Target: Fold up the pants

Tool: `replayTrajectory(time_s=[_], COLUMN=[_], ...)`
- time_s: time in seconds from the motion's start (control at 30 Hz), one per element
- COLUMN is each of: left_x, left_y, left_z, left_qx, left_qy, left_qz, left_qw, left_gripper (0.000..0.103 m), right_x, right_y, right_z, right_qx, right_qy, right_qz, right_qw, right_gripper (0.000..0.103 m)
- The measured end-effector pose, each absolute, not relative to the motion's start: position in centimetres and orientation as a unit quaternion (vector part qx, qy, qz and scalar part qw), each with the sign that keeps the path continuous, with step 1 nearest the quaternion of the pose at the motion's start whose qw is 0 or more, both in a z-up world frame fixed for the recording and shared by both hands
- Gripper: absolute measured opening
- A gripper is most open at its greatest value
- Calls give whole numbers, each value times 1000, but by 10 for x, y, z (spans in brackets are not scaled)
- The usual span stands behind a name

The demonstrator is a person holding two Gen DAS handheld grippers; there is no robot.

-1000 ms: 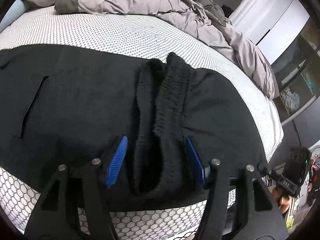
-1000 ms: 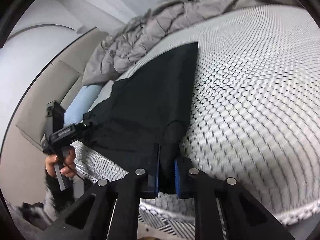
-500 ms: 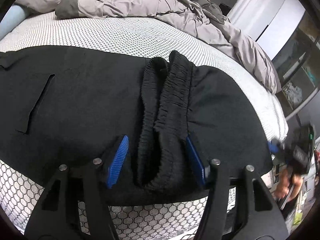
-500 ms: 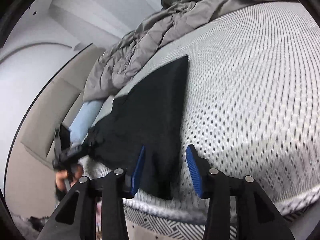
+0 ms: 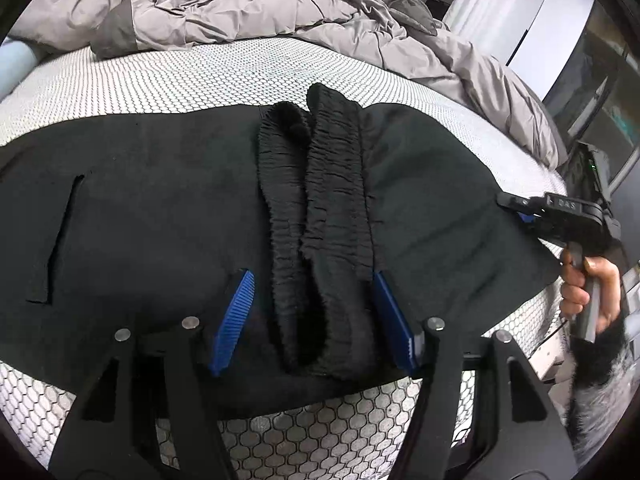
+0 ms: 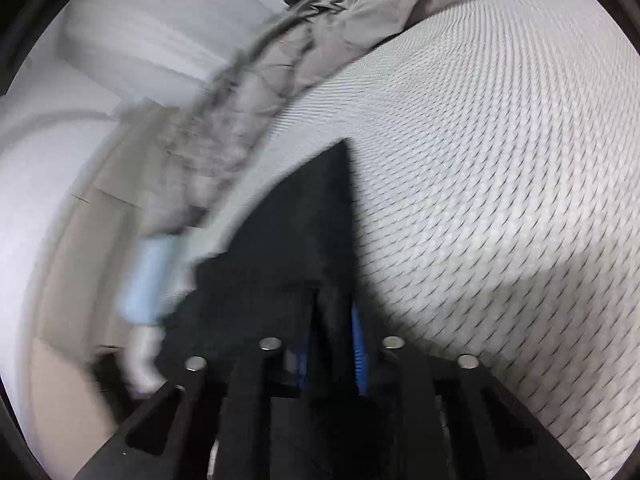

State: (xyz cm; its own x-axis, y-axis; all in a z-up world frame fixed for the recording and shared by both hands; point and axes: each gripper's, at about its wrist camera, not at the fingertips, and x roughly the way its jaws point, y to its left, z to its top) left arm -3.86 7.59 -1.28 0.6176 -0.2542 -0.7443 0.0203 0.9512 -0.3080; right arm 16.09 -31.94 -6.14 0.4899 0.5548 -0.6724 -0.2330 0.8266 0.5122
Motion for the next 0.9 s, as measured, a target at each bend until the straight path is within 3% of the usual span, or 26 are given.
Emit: replayTrajectory(time_s=[0.07, 0.17, 0.4, 0.63, 0.9], left_x=[-43, -52, -30, -2, -13], left_y=[80, 76, 13, -19, -31], left_z=[-8, 8, 32, -3, -3], left_qx=[-130, -97, -15, 4, 24], left_qy=[426, 398, 351, 413, 389], left_qz=[-66, -43, -111, -146, -184], left_qw=[893, 911, 930, 899, 902], left_gripper=[67, 67, 68, 68, 68], right_x=[144, 104, 58, 43, 24], right_y=[-317, -316, -283, -284, -289], right_z=[-55, -46, -44, -45, -37], right_qx=[142, 86, 9, -41, -13], right_qy=[425, 371, 337, 319, 297], right_qz=[225, 212, 234, 184, 240], right_qw=[865, 900, 912, 929, 924], right_gripper=[27, 32, 39, 39, 39])
